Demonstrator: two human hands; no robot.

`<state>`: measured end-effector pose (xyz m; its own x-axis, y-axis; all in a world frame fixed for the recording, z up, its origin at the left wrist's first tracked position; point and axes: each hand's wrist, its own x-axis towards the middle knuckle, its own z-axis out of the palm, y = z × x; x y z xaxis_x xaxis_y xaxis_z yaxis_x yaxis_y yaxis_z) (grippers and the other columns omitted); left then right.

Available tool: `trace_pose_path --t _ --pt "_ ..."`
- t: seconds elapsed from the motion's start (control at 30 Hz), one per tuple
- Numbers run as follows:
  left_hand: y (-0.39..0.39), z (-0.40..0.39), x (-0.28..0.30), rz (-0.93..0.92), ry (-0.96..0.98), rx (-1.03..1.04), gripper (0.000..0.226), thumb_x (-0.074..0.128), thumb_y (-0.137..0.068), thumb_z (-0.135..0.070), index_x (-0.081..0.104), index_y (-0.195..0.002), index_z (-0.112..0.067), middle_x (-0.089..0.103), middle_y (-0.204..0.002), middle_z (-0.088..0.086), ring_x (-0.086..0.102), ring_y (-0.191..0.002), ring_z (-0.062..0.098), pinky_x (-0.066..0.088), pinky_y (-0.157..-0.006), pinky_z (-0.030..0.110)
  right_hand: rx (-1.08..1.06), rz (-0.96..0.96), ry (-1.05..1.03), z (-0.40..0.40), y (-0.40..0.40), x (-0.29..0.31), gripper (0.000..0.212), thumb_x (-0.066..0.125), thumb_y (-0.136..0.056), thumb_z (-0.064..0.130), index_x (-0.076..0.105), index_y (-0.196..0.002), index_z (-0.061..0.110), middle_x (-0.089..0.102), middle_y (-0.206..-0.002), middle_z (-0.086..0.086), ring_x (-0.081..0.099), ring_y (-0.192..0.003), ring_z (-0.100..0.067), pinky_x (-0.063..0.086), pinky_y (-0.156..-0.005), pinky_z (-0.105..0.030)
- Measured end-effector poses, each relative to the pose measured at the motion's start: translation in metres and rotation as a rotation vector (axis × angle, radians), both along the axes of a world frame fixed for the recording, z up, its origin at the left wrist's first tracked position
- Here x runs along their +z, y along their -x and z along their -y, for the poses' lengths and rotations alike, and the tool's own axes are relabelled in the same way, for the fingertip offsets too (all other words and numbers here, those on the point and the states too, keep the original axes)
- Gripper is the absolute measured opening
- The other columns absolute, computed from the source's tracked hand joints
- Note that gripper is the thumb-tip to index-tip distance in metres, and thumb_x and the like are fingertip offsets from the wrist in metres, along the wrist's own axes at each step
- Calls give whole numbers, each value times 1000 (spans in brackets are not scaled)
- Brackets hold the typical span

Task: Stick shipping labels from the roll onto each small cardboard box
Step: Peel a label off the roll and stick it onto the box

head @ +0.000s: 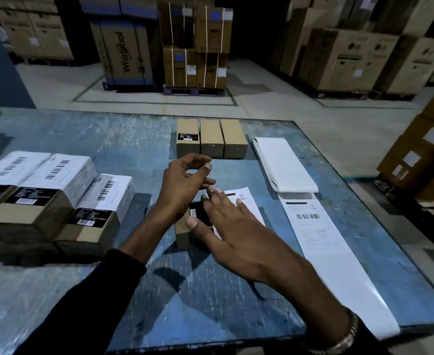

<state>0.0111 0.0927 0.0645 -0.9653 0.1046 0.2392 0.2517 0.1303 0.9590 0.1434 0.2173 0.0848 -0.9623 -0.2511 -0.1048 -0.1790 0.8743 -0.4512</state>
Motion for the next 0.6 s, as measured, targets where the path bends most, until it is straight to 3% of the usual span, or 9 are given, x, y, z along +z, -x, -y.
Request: trace_pose_path --t 0.13,0.33,0.6 --pt "1 0 -2 5 18 2 13 70 -103 -16 75 -114 -21 78 -109 1 81 -79 15 67 -78 31 19 21 -53 -2 2 -11 97 0 -93 85 -5 -171 28 -17 -176 14 -27 -155 8 -15 -131 -35" --pt "1 -2 -4 17 34 -31 11 73 -101 -18 77 -112 -19 78 -106 2 81 -79 19 67 -81 41 -3 -81 -185 -20 -3 -26 90 -4 -96 81 -8 -171 31 -15 -177 14 -23 -157 5 -13 -132 -39" --pt "2 -1 -6 4 88 -32 14 74 -101 -24 77 -114 -21 78 -108 -2 80 -81 15 66 -87 49 -75 11 -235 -52 -6 -22 91 -9 -90 81 -22 -166 32 -31 -170 19 -35 -150 10 -20 -129 -41"
